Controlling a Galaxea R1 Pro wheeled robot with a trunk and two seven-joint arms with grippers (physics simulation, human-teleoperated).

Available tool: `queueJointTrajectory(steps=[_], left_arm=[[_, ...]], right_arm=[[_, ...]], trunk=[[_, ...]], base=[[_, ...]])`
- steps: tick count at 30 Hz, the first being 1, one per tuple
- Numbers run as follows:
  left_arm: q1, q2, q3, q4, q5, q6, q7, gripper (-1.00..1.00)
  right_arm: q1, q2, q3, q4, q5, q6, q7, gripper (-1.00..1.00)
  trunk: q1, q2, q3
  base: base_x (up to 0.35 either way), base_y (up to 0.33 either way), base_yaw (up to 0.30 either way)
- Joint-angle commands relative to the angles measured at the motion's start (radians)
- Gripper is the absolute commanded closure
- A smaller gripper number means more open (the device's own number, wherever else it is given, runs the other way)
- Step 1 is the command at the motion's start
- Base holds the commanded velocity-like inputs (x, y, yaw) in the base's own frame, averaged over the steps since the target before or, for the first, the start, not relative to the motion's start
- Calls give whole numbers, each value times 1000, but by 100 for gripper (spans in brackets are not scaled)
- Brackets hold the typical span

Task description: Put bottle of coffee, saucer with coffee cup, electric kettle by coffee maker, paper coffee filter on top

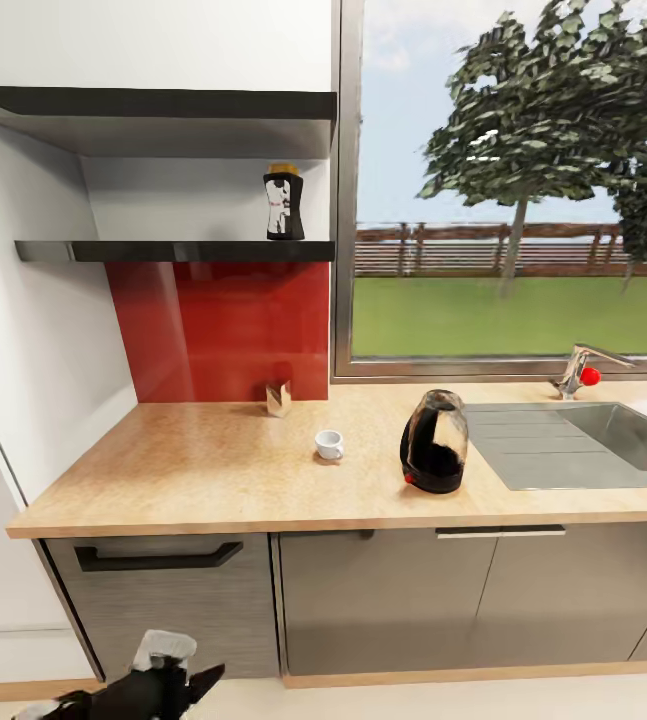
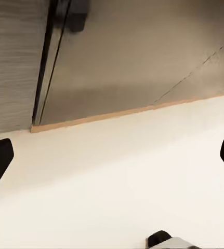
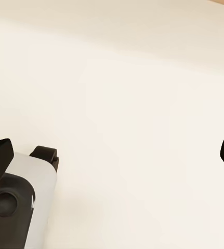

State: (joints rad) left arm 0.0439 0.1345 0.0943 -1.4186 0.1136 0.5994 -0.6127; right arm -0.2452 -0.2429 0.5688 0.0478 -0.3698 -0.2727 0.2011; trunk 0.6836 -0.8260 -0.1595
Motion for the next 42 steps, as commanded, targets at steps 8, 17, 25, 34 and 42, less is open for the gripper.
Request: queueJointTrajectory(steps=[8, 17, 25, 34, 42], left_arm=[[-175, -21, -2, -151, 308, 164, -319, -100], [-521, -94, -4, -145, 403, 279, -331, -100], [-864, -306, -7, -117, 410, 349, 4, -100], [-1221, -309, -10, 23, 419, 388, 133, -100], [-1494, -309, -10, 111, 420, 388, 350, -100]], right_arm=[[-2, 1, 6, 3, -11, -8, 6, -100], [-2, 1, 5, 3, -11, -8, 6, -100], [-2, 1, 6, 3, -11, -9, 6, -100], [-2, 1, 9, 3, -11, -11, 6, -100], [-2, 2, 9, 3, -10, -11, 3, -100]], trunk=[[0, -1, -1], [0, -1, -1], [0, -1, -1], [0, -1, -1], [0, -1, -1]], base=[[0, 0, 0], [0, 0, 0], [0, 0, 0], [0, 0, 0], [0, 0, 0]])
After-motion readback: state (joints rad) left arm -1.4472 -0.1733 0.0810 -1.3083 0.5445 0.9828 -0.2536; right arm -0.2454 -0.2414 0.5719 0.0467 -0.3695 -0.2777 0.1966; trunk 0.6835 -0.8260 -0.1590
